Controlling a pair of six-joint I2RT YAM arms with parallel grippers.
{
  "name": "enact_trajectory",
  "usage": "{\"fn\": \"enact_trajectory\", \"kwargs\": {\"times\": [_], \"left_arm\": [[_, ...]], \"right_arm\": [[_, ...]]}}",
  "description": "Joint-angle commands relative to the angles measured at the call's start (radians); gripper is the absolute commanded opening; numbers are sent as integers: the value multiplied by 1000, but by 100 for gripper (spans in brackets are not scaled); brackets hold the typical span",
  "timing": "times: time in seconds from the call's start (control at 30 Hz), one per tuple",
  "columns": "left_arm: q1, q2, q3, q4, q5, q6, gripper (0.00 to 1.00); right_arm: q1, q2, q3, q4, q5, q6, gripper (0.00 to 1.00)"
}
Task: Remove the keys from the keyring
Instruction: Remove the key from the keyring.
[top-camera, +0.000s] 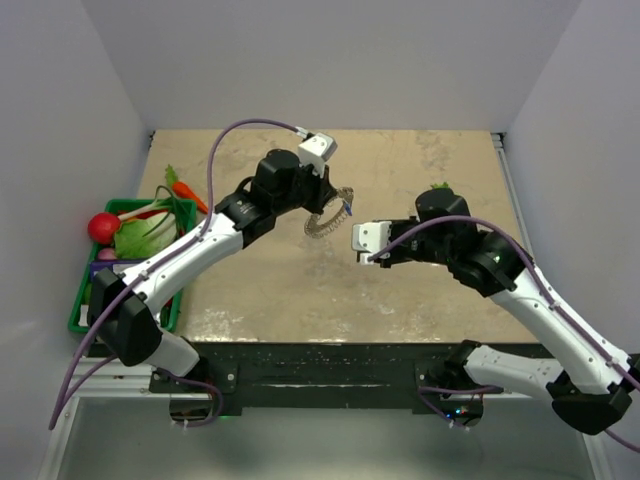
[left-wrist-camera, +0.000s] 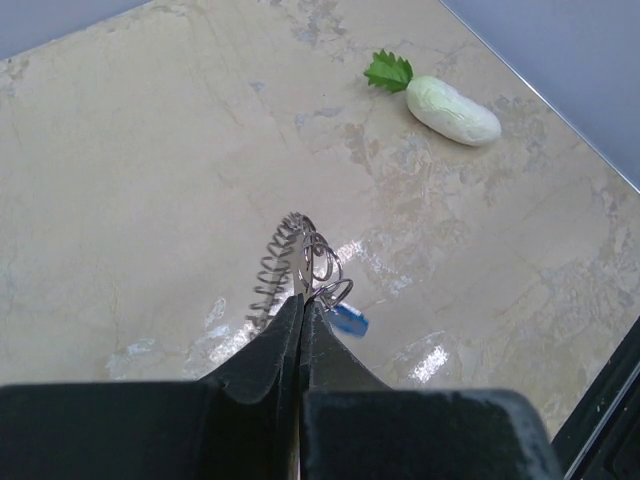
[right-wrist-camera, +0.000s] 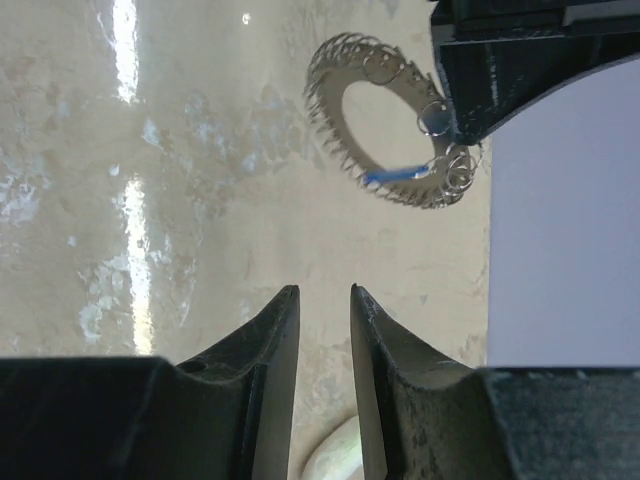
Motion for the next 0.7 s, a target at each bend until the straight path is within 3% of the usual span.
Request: {"fn": "enact_trajectory", "kwargs": {"times": [0.0,0.23,0.5,0.67], "left_arm": [[7,-61,-7,81,65,46,0],[45,-112,-50,140,263,63,0],[70,-149,-71,210,487,54,0],[74,-161,-68,225,558,39,0]], "right_arm": [[-103,-10,56,36,-156,102,29],[-287,62,42,67,-508,222,22],[-450,131,-7,148,-956,348,28],[-469,166,-16,222,-1053,430,30]]}}
